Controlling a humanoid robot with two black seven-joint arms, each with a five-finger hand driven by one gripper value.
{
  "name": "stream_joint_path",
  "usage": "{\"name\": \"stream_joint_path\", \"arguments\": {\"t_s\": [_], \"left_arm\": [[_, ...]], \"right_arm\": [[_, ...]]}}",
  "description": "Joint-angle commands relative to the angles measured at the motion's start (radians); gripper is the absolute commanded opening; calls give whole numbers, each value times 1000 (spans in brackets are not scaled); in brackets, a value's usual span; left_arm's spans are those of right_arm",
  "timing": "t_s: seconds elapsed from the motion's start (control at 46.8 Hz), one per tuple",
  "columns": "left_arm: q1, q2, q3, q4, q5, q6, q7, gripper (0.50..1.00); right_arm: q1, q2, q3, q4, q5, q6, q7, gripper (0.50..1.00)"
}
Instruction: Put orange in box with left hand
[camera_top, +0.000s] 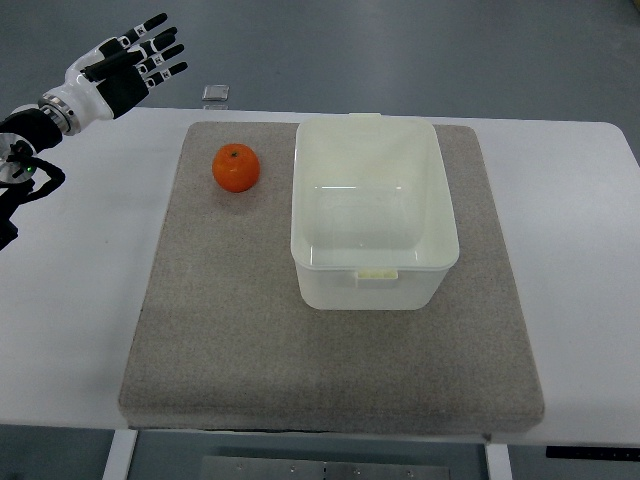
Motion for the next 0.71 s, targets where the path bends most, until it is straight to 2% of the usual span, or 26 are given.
{"name": "stream_joint_path", "arguments": {"t_s": [0.0, 0.684], "left_arm": [[0, -1, 0, 0, 1, 0, 1, 994], [-3, -23, 3, 6, 1, 0, 0, 994]], "right_arm": [[0, 0, 0, -1, 0, 0, 0, 926], [0, 0, 0, -1, 0, 0, 0, 926]]}}
